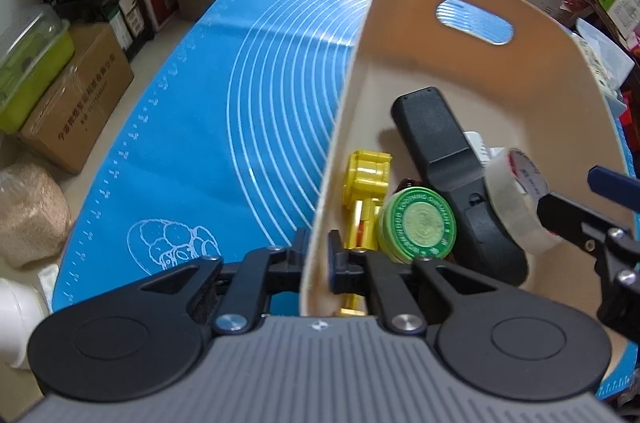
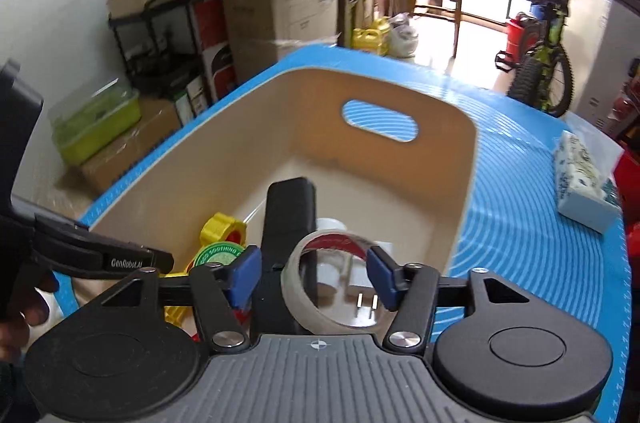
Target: Organize rigid objects
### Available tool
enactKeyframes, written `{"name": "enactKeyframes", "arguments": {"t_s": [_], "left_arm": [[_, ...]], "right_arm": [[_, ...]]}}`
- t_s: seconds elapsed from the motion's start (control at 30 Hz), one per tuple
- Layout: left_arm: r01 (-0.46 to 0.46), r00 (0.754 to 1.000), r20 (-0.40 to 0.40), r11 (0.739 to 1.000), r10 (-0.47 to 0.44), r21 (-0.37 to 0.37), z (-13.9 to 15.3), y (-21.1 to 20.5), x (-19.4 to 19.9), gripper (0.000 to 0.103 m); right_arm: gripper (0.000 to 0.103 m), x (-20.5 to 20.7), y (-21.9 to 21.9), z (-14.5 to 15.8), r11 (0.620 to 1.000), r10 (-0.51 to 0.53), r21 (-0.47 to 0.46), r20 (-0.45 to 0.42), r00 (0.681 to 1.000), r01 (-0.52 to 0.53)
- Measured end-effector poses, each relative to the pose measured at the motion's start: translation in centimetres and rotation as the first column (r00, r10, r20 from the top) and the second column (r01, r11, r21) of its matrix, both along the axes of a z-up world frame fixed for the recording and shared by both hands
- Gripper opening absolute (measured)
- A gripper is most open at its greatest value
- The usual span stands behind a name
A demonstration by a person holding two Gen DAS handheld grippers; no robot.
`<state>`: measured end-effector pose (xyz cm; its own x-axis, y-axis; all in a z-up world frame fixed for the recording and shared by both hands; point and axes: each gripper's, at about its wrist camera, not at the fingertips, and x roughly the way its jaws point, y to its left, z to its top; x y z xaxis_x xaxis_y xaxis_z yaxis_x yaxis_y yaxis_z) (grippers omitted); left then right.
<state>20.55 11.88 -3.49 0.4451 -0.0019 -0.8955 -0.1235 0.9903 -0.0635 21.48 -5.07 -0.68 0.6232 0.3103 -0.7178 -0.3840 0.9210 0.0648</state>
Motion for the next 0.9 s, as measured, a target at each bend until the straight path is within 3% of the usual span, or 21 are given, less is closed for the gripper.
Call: {"name": "enactKeyframes", "arguments": {"t_s": [0.13, 0.2, 0.53, 0.9], "left_arm": [[0.027, 0.997, 0.067, 0.999, -0.025, -0.02, 2.2, -0.6, -1.3, 0.068], [0.035, 0.994, 0.105, 0.999, -0.035, 0.0, 3.1, -1.2, -2.2, 0.08], [0.054, 0.982, 0.176, 0.997, -0.063, 0.057, 6.9, -3.4, -5.6, 0.084], [0.076, 0.967, 0.235, 0.991, -0.099, 0.106, 10.0, -5.6, -9.3, 0.084]], "right_arm": [[0.081, -1.0, -1.3, 1.0, 0.999, -0.046, 0.026, 0.017, 0.999, 0.046], [0.086, -1.6, -1.8, 1.5, 0.997, -0.071, 0.038, 0.029, 0.997, 0.07], [0.096, -5.3, -3.6, 4.4, 0.99, -0.137, 0.044, 0.087, 0.987, 0.134], [0.097, -10.5, -5.8, 6.6, 0.98, -0.197, 0.061, 0.115, 0.974, 0.191]]}}
